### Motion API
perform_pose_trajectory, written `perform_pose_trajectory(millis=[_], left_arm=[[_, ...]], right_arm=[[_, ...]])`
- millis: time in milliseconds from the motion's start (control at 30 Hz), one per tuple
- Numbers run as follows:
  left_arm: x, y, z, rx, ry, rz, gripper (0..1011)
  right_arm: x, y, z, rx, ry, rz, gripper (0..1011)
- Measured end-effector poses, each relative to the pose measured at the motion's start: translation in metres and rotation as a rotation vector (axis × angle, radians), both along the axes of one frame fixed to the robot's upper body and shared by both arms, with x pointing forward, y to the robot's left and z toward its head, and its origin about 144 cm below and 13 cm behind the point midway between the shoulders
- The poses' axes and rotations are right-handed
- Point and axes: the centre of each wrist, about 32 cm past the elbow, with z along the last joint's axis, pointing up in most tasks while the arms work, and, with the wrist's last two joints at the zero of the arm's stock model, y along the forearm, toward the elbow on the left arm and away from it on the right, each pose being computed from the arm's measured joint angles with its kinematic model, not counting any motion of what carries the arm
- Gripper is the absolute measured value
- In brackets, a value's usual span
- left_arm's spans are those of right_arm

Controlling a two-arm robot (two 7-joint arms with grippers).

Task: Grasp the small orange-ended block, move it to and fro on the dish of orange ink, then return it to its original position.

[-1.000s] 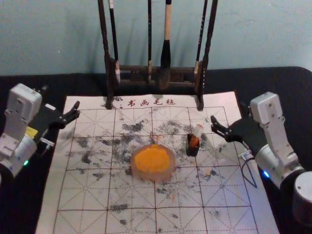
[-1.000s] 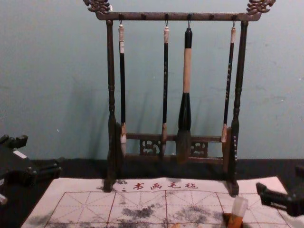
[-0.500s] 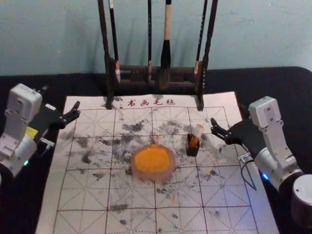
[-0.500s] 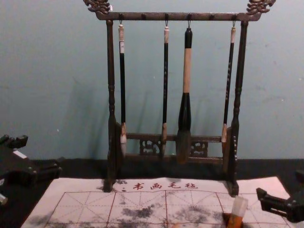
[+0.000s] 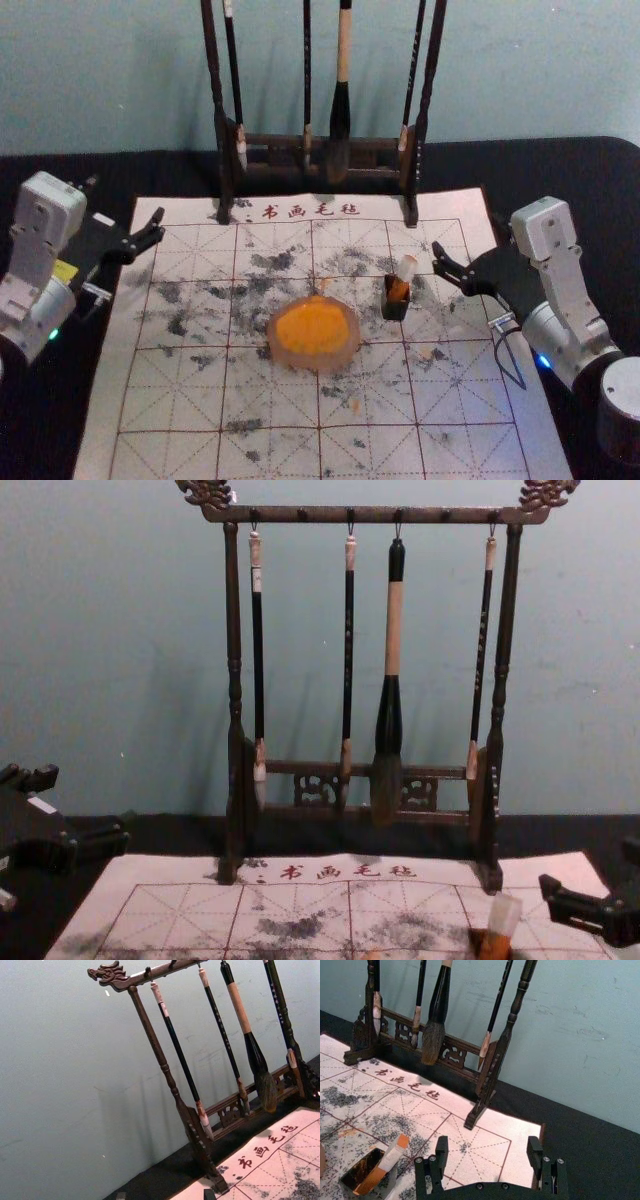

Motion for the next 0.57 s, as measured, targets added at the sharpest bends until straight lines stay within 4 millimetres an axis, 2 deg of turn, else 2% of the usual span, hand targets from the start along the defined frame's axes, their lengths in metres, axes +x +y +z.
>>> perform_pose_trajectory(millis=[567], left_arm=[[0.0,0.0,0.0,0.0,0.0,0.0,1001]], right_arm=[[0.0,-0.0002,0.0005,0.001,0.001,0.001,1002]])
